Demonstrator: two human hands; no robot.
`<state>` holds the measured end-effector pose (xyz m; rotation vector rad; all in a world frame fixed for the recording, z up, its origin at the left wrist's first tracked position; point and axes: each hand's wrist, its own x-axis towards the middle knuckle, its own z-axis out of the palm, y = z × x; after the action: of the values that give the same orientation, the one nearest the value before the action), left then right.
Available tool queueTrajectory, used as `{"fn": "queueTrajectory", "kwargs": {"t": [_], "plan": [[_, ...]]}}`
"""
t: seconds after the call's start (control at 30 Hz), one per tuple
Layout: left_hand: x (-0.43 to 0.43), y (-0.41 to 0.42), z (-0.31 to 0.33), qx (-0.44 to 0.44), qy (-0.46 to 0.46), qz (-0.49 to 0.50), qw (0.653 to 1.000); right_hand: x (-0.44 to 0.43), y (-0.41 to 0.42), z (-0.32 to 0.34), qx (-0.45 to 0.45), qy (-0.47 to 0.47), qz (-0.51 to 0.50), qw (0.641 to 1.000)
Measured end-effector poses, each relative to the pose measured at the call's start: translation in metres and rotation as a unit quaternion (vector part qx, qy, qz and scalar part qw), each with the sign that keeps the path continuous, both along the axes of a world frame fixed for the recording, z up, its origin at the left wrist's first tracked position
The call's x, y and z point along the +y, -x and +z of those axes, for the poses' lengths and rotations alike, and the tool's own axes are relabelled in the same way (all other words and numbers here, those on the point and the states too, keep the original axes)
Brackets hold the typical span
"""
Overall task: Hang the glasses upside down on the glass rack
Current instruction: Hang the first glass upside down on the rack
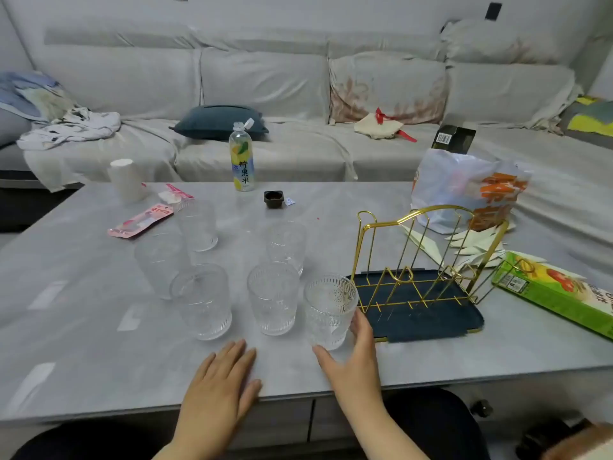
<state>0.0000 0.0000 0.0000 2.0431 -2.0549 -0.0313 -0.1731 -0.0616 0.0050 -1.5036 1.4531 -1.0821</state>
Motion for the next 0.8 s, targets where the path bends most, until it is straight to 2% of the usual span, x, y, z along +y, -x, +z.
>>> {"fn": "queueTrajectory", "kwargs": {"t": [0.03,0.07,0.17,0.3,0.4,0.47,0.53,0.67,0.8], "plan": [[-0.001,0.001,-0.001,-0.009,0.019,-0.011,1.000,-0.004,-0.003,-0.001,-0.007,0.002,-0.009,1.000],[-0.003,0.001,0.002,-0.009,-0.016,0.004,1.000,-0.008,-0.005,-0.002,-0.006,0.010,-0.012,1.000],[-0.001,-0.001,-0.001,0.002,-0.013,0.005,1.000,-0.017,-0.015,-0.003,0.020,-0.004,-0.028,0.999],[-0.003,-0.007,0.008,-0.007,0.027,-0.019,0.999,-0.023,-0.024,-0.004,0.072,-0.006,-0.078,0.994],[0.000,-0.008,0.030,0.083,0.062,-0.045,0.994,-0.024,-0.025,-0.006,0.064,-0.015,-0.088,0.994],[-0.004,-0.008,0.058,0.164,0.107,-0.043,0.980,-0.024,-0.023,-0.007,0.028,-0.026,-0.090,0.995],[-0.018,-0.003,0.094,0.190,0.133,-0.054,0.971,-0.022,-0.021,-0.007,-0.009,-0.034,-0.090,0.995],[-0.077,0.031,0.153,0.151,0.125,-0.128,0.972,-0.014,-0.010,-0.005,-0.014,-0.031,-0.053,0.998],[-0.138,0.078,0.181,0.076,0.029,-0.202,0.976,-0.006,0.007,-0.001,-0.008,-0.016,-0.020,1.000]]}}
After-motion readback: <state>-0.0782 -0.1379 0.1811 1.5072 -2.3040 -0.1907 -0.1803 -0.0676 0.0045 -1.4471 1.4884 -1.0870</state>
